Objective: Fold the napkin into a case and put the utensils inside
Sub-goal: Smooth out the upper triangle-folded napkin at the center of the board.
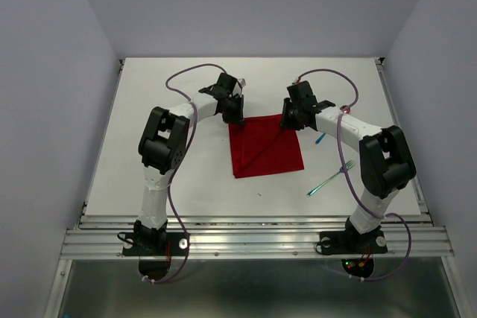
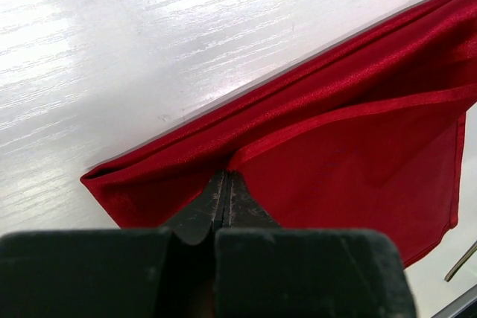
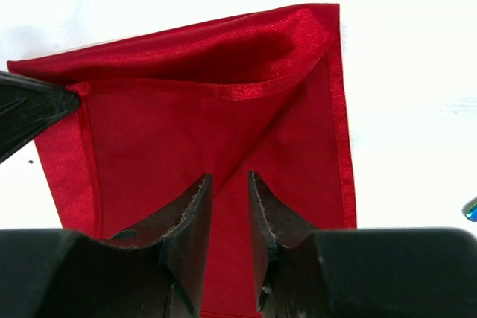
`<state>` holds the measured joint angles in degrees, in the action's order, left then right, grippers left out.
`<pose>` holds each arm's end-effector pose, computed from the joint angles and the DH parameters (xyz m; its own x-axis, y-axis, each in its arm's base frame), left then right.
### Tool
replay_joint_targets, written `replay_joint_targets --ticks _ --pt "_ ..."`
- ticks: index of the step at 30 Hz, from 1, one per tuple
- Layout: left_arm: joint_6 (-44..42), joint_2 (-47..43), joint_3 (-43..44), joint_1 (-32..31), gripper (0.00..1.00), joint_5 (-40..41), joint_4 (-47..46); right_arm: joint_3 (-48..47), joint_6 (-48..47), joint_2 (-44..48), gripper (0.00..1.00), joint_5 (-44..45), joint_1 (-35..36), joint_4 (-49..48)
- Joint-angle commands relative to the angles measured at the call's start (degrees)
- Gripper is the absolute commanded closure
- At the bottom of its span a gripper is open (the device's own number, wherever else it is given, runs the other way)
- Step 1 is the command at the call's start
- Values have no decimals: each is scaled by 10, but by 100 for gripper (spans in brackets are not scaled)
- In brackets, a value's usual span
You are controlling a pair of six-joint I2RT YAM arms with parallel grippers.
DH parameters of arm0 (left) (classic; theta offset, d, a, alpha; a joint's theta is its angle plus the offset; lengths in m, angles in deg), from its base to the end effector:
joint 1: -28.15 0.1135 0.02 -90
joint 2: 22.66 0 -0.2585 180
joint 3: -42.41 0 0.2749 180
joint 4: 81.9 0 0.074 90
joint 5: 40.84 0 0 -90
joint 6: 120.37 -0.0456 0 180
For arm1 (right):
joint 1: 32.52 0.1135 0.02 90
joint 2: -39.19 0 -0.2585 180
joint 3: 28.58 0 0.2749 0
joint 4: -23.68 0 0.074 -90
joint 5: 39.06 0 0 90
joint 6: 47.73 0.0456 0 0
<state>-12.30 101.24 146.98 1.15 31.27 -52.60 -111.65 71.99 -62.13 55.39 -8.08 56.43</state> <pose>0.4402 -0.2400 0.1490 -0.8258 0.0895 -0.5568 0.3753 0.8242 -0.4242 0.3720 0.1652 0.1880 -0.7969 0.1808 -0.5764 0.0311 0.9652 0.2596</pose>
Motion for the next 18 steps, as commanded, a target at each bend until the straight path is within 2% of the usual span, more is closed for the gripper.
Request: replay_joint_targets --ticks 1,18 --pt "1 -59 5 1 100 3 2 -24 -10 2 70 25 2 -5" --pt "15 -74 -10 13 100 1 -11 -66 -22 -40 76 26 2 -6"
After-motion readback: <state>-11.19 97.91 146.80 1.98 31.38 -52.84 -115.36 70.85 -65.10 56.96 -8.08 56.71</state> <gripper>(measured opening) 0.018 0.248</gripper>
